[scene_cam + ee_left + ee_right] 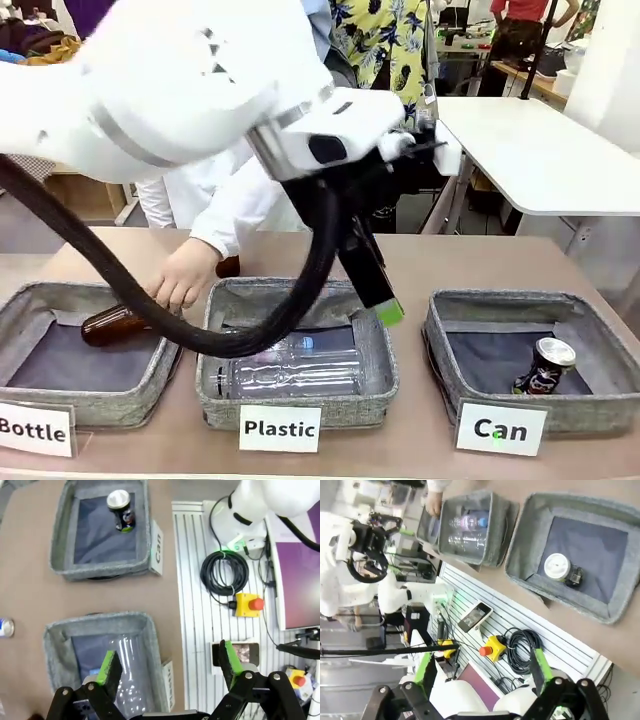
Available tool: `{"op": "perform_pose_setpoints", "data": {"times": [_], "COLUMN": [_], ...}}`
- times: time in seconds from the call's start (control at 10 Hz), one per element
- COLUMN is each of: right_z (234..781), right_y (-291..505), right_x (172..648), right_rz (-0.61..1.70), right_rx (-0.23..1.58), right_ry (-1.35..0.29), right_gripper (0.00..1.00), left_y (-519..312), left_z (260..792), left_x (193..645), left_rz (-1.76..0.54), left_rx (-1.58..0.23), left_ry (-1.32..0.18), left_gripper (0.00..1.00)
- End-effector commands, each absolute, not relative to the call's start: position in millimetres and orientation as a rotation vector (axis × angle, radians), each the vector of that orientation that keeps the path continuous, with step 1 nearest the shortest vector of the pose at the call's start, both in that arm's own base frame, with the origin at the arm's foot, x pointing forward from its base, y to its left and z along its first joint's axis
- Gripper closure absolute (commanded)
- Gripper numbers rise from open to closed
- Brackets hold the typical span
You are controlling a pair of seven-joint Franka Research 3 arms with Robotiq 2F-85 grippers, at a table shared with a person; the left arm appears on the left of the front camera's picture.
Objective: Sort the can waste into the basket.
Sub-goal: Pick up the can waste from the table and place it in the right Fabric basket.
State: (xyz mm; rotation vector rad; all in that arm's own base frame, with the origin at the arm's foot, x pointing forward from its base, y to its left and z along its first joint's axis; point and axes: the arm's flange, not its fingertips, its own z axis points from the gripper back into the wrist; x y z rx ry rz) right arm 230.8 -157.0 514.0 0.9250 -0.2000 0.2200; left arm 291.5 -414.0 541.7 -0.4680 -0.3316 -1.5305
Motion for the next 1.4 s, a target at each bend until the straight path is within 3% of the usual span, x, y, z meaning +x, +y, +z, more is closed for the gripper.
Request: {"op": "perform_pose_setpoints", "data": {"times": [0.0, 0.4, 0.7, 1.1, 1.3], "right_z": [513.9, 513.4, 522.5, 529.3, 518.7], "right_y": [-172.9, -164.5, -125.4, -19.9, 21.7], "right_x": [231.2, 235.7, 251.3, 306.5, 329.4], "right_rz": [0.176, 0.183, 0.279, 0.467, 0.548], "right_rx": [0.967, 0.965, 0.966, 1.162, 1.310], "right_ry": [-0.236, -0.224, -0.219, -0.129, -0.022], "right_gripper": [0.00, 0.00, 0.00, 0.00, 0.00], "left_y": [-415.6, -401.7, -345.5, -146.4, -45.2], "left_z": [540.1, 543.5, 569.3, 577.4, 549.6], "left_x": [305.7, 314.5, 329.9, 381.0, 393.1], "left_rz": [-1.522, -1.496, -1.441, -1.105, -0.844], "left_rx": [-0.455, -0.470, -0.556, -0.807, -0.993], "left_ry": [-0.309, -0.312, -0.298, -0.336, -0.357], "left_gripper": [0.00, 0.00, 0.00, 0.00, 0.00]}}
